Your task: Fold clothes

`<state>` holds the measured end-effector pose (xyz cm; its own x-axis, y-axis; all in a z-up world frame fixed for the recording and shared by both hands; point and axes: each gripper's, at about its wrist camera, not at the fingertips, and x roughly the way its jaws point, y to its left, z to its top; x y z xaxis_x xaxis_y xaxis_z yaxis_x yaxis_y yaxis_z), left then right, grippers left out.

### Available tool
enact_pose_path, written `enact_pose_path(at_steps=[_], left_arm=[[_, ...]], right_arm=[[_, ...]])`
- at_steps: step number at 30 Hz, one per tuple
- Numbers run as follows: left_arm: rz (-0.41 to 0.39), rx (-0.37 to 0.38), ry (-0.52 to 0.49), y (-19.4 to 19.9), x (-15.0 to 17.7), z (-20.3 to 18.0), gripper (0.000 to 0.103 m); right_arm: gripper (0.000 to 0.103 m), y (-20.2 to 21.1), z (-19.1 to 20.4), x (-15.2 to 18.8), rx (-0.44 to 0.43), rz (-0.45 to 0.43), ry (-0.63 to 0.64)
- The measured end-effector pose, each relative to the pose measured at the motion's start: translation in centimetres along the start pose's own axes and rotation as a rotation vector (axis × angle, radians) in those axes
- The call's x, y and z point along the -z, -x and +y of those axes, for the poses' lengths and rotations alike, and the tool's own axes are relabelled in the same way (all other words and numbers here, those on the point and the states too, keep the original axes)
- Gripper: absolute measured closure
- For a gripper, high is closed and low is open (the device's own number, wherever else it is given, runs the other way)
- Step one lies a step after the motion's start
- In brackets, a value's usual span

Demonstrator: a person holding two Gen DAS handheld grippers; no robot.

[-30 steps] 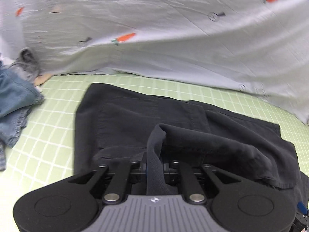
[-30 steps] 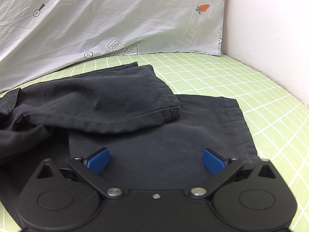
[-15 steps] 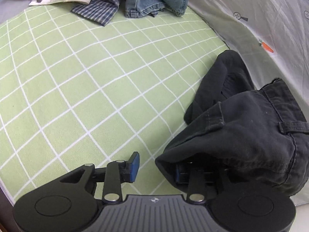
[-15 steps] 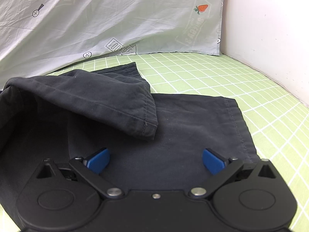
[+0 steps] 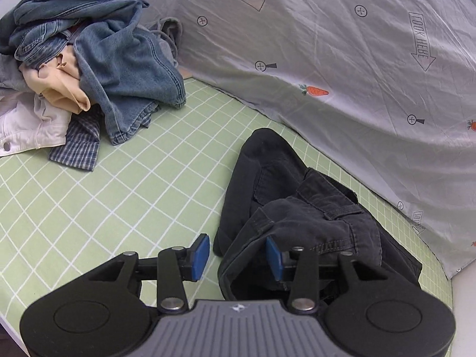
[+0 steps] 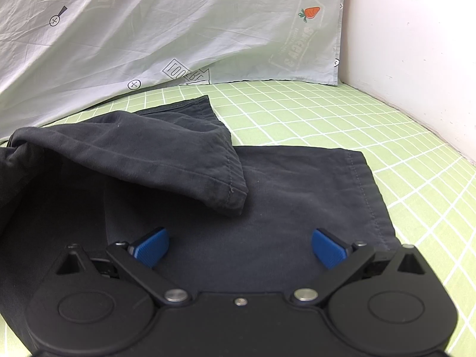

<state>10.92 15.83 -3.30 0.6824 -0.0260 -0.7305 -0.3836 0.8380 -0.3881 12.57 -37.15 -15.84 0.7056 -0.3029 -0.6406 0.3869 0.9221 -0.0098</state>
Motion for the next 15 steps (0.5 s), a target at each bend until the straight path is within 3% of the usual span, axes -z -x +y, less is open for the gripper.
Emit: enact_pose_path(at_steps=[4,6,7,10,15], left_arm=[[-0.005,0.087,0.032,-0.2,-1.2,-0.9,0.052],[0.016,0.117,-0.019,-0.9,-1.4,-2.7,0.040],[0.027,0.131,-0.048,-1.2,-1.4,-3.6,0.039],[0.043,0.123,-0.233,-2.4,-0.9,-7.9,0.036],[0.047,0.020,-0.473,-5.3,0.4,-13.1,0.032]], right_arm=[[0.000,0.0,0.0,0.0,0.000,0.000,0.000],[0.000,0.0,0.0,0.0,0.000,0.000,0.000],[0.000,0.0,0.0,0.0,0.000,0.000,0.000],[0.000,0.0,0.0,0.0,-0.001,0.001,0.000],[0.000,0.0,0.0,0.0,-0.002,0.001,-0.001]])
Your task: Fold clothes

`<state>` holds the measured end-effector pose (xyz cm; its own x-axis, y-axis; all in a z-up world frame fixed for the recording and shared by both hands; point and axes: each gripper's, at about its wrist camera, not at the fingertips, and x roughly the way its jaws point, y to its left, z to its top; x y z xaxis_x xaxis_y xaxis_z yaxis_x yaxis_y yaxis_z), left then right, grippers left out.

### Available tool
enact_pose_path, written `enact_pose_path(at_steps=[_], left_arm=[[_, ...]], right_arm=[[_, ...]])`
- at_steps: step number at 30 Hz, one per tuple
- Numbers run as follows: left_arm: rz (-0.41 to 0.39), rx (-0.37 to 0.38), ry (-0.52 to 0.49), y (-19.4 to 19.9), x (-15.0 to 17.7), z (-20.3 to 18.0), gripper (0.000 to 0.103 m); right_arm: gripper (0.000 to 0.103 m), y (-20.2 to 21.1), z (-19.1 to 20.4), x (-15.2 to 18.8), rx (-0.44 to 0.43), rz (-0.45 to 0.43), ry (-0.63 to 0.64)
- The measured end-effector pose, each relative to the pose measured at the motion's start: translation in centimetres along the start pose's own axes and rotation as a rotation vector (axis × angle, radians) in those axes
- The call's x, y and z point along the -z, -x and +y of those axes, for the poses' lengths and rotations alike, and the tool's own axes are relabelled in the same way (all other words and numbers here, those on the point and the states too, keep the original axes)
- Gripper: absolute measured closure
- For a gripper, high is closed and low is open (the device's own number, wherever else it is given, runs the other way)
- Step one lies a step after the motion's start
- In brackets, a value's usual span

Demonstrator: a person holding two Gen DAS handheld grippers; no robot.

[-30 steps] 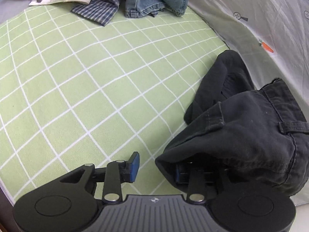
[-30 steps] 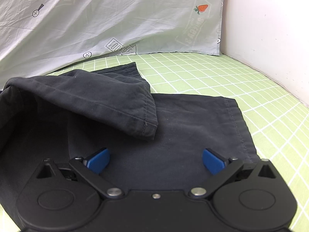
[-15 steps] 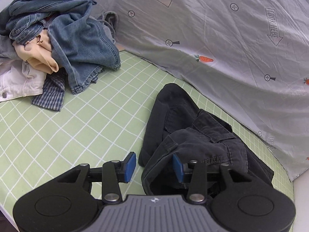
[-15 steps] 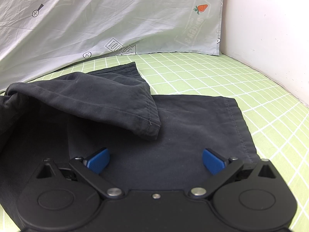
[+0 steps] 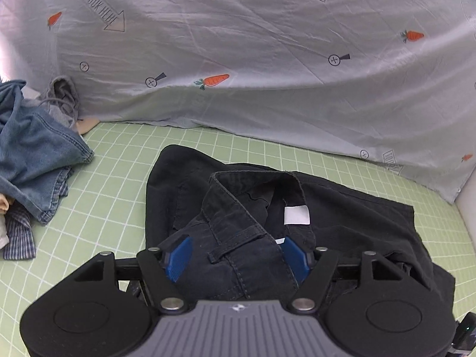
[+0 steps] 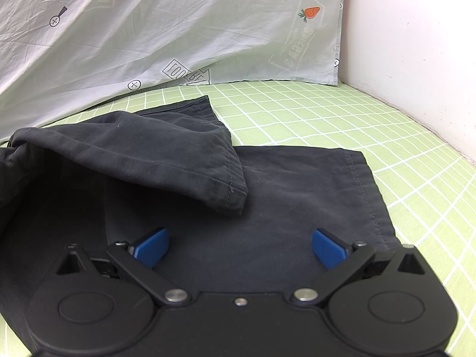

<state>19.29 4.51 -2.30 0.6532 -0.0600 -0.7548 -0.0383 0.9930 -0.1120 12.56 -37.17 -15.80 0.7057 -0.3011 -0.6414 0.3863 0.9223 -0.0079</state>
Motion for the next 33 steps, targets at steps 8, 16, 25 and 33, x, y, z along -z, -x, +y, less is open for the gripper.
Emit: enact_pose_path(at_steps=[8,16,25,33], left_arm=[[0.108,-0.105,-0.060,-4.8,1.3,-1.0,0.039],[0.031,-0.130,0.227,-2.6,2.4,5.3,0.095],[-0.108,-0.365,0.794,5.4,8.7,21.2,0.095],[0.104,-0.485,1.171,4.3,19.8,26.7,0.080]], right_arm=[[0.000,0.0,0.0,0.0,0.000,0.000,-0.001],[0.000,0.0,0.0,0.1,0.000,-0.001,-0.001],[0.000,0.0,0.0,0.1,-0.001,0.000,0.000],[0.000,0.0,0.2,0.0,0.006,0.007,-0.004]])
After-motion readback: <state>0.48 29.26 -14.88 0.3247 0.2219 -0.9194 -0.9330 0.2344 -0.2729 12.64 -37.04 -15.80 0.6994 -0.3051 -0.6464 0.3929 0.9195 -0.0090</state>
